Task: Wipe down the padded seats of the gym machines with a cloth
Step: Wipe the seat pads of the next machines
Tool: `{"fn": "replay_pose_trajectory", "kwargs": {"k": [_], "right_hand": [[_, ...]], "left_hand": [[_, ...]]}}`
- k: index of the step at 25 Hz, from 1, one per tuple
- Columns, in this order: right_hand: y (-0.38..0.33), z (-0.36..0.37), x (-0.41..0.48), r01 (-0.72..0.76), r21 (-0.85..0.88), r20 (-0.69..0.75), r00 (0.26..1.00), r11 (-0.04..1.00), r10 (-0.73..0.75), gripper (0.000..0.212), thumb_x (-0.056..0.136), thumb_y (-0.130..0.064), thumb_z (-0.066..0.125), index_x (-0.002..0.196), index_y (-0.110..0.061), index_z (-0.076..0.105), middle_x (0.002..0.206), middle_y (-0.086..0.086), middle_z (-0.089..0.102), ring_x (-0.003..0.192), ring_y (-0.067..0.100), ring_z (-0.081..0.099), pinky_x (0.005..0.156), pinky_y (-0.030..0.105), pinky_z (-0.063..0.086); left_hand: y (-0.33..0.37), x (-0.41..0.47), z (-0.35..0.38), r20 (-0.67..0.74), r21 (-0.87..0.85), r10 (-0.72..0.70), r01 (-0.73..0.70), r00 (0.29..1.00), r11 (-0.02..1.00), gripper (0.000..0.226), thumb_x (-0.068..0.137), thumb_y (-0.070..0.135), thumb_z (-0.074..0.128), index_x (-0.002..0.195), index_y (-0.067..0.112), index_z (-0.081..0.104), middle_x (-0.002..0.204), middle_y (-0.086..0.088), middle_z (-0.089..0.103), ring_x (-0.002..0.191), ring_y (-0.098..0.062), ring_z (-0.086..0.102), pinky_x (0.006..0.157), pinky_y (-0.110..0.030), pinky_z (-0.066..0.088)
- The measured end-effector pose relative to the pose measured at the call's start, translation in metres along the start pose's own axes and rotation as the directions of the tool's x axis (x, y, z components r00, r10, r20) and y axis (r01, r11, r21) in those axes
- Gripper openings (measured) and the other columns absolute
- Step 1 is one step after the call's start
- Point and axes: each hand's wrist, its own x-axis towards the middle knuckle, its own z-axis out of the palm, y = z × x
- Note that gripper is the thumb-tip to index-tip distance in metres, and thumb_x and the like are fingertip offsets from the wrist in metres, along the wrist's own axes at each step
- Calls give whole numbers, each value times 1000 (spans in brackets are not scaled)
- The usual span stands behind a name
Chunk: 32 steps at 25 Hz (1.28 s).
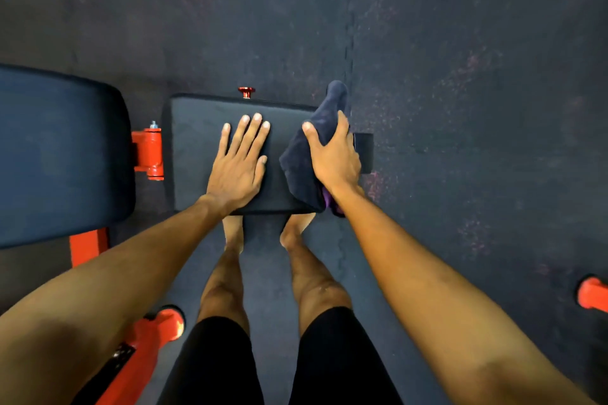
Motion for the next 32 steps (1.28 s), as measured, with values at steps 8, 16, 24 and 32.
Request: {"fn": "replay_pose_trajectory", "kwargs": {"k": [8,16,24,32], "right_hand": [[47,43,-77,-272,412,-18,952,870,305,73,96,-70,43,155,-29,28,155,4,47,134,35,52,101,43,43],[7,23,-36,-147,61,-147,977,987,155,84,89,-79,43,149,-21,31,148,10,49,127,37,56,95,51,48],[24,62,-84,-344,484,-213,846,805,489,81,81,-89,43,139,-34,37,140,0,58,121,37,60,102,52,46],[-39,137,-113,-286,906,-120,536,314,836,71,101,-45,59,154,-7,30,151,3,45,136,18,36,91,7,25]], "left_hand": [[0,0,0,-3,-4,-9,9,1000,1000,62,103,27,30,162,11,16,170,-8,11,157,-26,5,126,-54,6],[-3,0,5,-29,8,9,-9,1000,1000,64,102,27,32,161,12,15,170,-7,10,157,-25,5,126,-52,4],[-1,2,3,-13,-3,29,-29,999,1000,63,103,29,30,162,12,13,170,-7,9,157,-24,3,126,-53,4],[-33,-2,-2,18,-38,298,-298,954,954,59,106,29,33,161,10,20,169,-9,13,157,-26,7,126,-52,4]]}}
